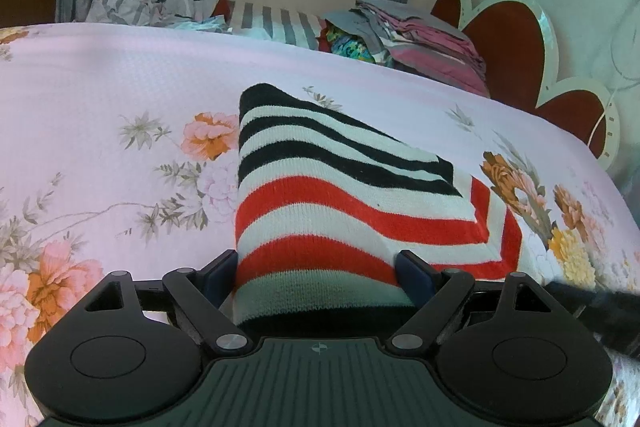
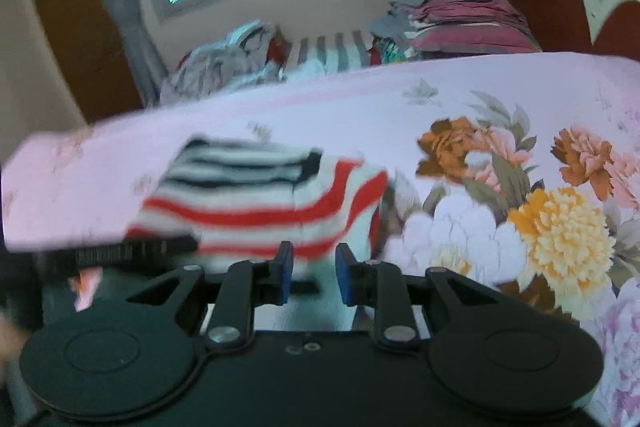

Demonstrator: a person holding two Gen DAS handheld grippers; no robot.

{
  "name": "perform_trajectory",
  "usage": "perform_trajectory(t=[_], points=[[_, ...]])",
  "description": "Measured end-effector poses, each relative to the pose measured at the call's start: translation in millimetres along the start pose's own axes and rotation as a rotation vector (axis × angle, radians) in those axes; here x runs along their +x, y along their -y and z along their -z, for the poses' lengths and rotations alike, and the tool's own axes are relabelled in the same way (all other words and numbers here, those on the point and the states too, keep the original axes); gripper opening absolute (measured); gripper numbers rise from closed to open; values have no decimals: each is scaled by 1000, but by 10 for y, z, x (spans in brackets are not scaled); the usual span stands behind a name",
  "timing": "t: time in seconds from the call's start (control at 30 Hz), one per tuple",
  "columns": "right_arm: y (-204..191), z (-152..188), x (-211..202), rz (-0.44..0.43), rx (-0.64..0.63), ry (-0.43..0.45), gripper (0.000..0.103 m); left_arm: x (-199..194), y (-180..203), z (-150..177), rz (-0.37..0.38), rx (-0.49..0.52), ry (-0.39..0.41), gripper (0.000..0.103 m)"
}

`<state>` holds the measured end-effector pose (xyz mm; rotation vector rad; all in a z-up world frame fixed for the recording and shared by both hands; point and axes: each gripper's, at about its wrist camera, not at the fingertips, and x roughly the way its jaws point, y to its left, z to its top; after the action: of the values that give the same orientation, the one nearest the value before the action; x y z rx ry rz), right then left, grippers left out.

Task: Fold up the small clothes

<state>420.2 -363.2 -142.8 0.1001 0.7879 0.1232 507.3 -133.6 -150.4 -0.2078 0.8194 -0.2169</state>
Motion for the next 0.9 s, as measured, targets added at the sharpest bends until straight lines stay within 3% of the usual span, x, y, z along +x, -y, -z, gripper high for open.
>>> perform_trajectory(t=[0.07,0.2,0.37,0.47,0.5,0.57,0.67,0.9], points=[[35,127,115,44,-33,-36,22,-12,11,12,-1,10,1,83],[122,121,131,41,5,-39,30,-120,39,27,-11,32,17,83],[55,156,-222,-16,23,-3,26,-517,-4,143,-7,81,62,83],[4,287,-312,-27,14,-20,27,-620,-107,328,-12,81,30,83],[-5,331,-274,-3,-4,-41,22,-619,-135,383,-12,70,19,83],[25,435,-170,27,-13,-83,25,-596,-178,469,-1,30,-3,83],[10,505,-121,74,-72,-69,34,-547,-137,557,13,28,-30,83],[61,490,-206,43,-17,-83,38,-632,-50,514,-20,56,-45,83]])
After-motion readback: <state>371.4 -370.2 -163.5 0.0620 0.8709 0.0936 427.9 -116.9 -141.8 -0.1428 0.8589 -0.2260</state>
